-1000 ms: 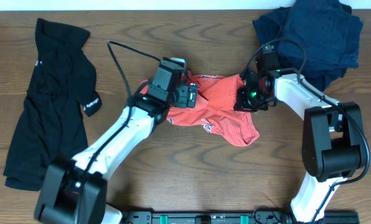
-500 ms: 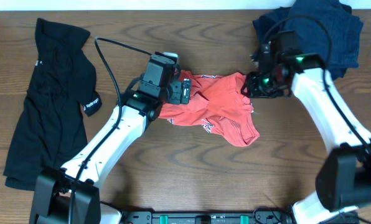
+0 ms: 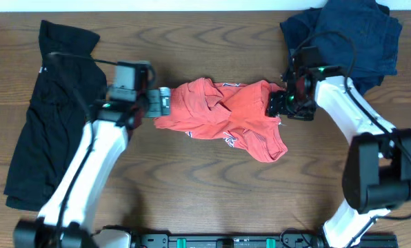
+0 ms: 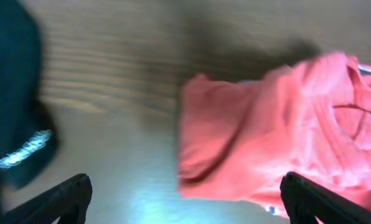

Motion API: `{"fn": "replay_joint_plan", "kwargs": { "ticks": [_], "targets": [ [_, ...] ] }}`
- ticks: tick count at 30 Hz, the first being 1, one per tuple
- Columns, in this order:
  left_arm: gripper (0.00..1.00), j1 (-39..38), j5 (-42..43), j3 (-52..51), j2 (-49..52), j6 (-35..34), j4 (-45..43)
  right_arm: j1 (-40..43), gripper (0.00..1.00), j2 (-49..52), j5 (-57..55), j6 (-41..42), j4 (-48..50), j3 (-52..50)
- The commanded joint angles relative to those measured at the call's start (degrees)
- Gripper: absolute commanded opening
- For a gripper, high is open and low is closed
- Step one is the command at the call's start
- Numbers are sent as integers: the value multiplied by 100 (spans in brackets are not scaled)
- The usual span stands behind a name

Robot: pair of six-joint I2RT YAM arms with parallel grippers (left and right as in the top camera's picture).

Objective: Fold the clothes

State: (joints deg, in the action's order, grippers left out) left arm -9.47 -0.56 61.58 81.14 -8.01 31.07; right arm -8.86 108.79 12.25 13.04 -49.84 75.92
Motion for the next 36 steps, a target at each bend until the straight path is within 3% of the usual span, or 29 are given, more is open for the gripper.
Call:
{"fn": "replay_joint_plan", "kwargs": {
  "ticks": [1, 8, 10, 15, 17, 24, 36],
  "targets": [
    [98, 205, -485, 59, -402, 94, 138, -133, 80, 293, -48, 136, 243, -35],
    [98, 330, -619, 59, -592, 98, 201, -367, 80, 817, -251, 400, 577, -35],
    [98, 330, -621, 59, -592, 116, 210, -457, 75, 914, -459, 568, 603, -35],
    [98, 330, -621, 59, -592, 221, 214, -732, 32, 968, -848, 693, 599, -111],
    [98, 330, -627, 59, -592, 330, 225, -796, 1, 968, -1019, 866, 575, -179],
    [98, 334, -962, 59, -592, 330, 278, -540, 1, 872, -1071, 955, 339, -236],
    [98, 568, -960, 59, -592, 326, 393, 717, 1, -343, -1008, -175, -94, -166]
  ]
}}
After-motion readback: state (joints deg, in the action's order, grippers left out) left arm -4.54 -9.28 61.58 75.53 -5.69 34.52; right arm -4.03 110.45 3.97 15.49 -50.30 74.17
